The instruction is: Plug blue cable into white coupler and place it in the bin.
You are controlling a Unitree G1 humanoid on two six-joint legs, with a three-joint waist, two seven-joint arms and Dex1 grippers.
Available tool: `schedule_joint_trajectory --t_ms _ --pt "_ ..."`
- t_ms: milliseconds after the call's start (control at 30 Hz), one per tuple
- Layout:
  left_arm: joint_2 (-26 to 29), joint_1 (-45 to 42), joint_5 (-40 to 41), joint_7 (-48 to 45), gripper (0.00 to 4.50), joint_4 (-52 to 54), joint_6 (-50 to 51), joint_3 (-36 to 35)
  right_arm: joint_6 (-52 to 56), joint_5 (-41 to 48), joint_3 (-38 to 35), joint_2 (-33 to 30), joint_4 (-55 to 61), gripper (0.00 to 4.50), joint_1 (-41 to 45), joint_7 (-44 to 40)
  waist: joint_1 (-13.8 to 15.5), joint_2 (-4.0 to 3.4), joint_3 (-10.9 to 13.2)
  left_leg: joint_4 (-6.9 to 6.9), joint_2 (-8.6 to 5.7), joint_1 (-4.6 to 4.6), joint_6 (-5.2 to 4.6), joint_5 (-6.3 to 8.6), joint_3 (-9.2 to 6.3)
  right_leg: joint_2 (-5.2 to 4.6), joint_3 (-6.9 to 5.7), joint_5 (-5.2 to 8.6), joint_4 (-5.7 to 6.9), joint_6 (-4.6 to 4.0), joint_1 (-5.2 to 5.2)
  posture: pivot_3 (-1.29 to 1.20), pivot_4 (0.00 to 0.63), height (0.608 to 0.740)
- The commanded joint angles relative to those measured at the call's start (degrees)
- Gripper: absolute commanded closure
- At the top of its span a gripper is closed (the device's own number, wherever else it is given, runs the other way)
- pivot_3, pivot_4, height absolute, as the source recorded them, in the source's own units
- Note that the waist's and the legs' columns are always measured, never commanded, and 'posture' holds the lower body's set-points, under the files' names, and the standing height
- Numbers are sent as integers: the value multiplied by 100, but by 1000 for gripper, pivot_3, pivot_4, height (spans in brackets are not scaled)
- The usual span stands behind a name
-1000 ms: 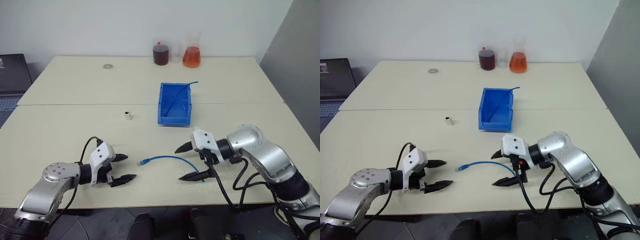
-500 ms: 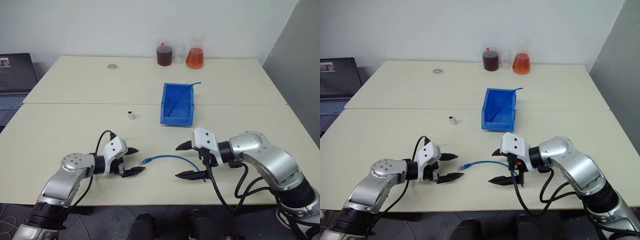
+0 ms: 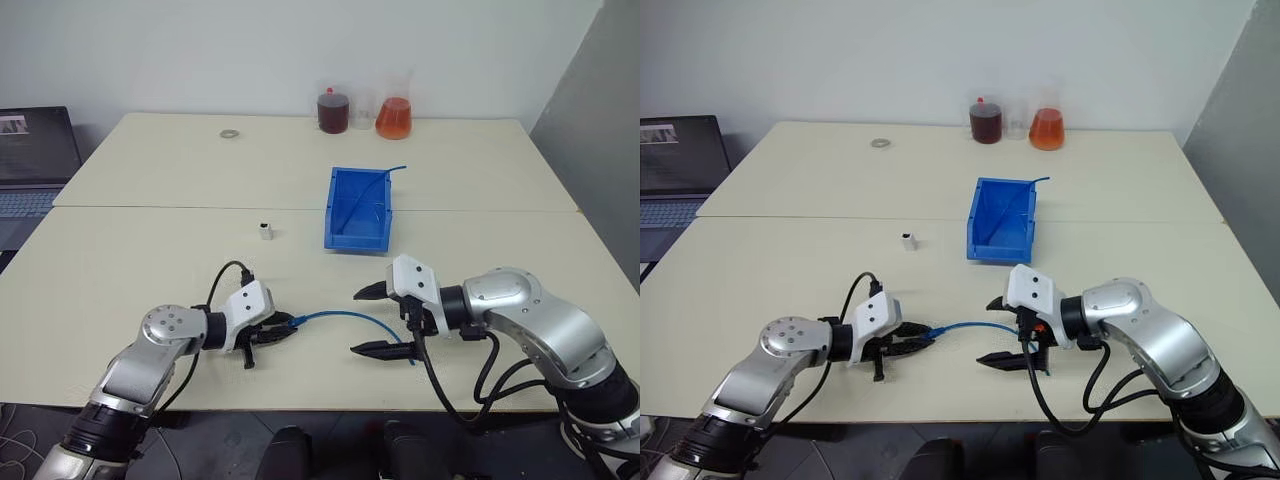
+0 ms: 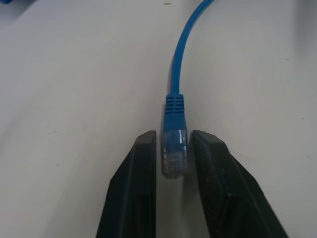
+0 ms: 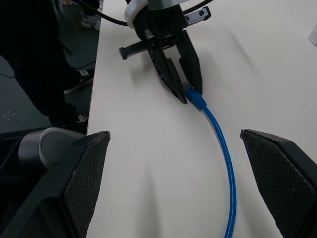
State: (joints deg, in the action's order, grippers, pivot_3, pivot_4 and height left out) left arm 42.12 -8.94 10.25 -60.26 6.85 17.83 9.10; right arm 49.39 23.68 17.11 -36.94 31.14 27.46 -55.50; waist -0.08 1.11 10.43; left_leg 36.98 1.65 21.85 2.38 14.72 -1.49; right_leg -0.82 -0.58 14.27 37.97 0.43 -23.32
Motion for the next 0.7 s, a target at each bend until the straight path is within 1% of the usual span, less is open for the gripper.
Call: schedule_joint_trajectory --t_ms 33,233,300,333,433,500,567,633,700 --pt "-68 202 -43 9 4232 39 415 309 51 228 -374 88 109 0 -18 223 -1 0 -1 0 0 0 0 0 0 0 0 0 0 0 0 0 150 740" --pt "-366 -115 518 121 4240 250 910 -75 -147 430 -608 -16 290 0 -203 186 9 2 0 1 -1 3 0 0 -3 0 -3 0 -3 1 1 0 150 740" --pt "-484 -317 736 143 4240 283 1090 -202 -358 611 -786 69 345 0 -332 103 10 7 4 1 -1 4 0 0 -2 0 -3 -1 -2 2 0 0 150 740" --pt "-567 -462 890 152 4240 295 1229 -279 -376 650 -814 -40 411 0 -382 19 7 13 7 2 -1 6 0 0 -4 0 -5 -1 -2 3 0 0 150 740" --pt "-708 -741 1236 114 4243 356 1576 -414 -68 878 -866 -307 536 0 -451 -68 -5 22 13 2 3 11 0 0 -6 7 -4 -1 -2 3 -6 0 150 740" --pt "-733 -955 1517 17 4243 479 1859 -446 304 1325 -1025 -347 621 0 -507 -14 -12 23 14 1 5 12 0 0 -7 10 -4 -1 -1 2 -7 0 150 740" --pt "-757 -1164 1792 -46 4243 560 2090 -501 546 1564 -1117 -312 635 0 -553 141 -28 24 14 0 6 11 0 0 -7 12 -3 -1 0 2 -8 0 150 740" --pt "-767 -1343 2067 -86 4243 634 2305 -553 599 1581 -1107 -269 600 0 -714 322 -40 24 14 -1 8 12 0 0 -7 15 -2 -1 -1 2 -8 0 150 740" --pt "-816 -1497 2403 -71 4243 703 2580 -649 768 1739 -1207 -82 517 0 -898 617 -39 25 14 -1 8 13 0 0 -7 16 -2 -1 -1 2 -9 0 150 740"
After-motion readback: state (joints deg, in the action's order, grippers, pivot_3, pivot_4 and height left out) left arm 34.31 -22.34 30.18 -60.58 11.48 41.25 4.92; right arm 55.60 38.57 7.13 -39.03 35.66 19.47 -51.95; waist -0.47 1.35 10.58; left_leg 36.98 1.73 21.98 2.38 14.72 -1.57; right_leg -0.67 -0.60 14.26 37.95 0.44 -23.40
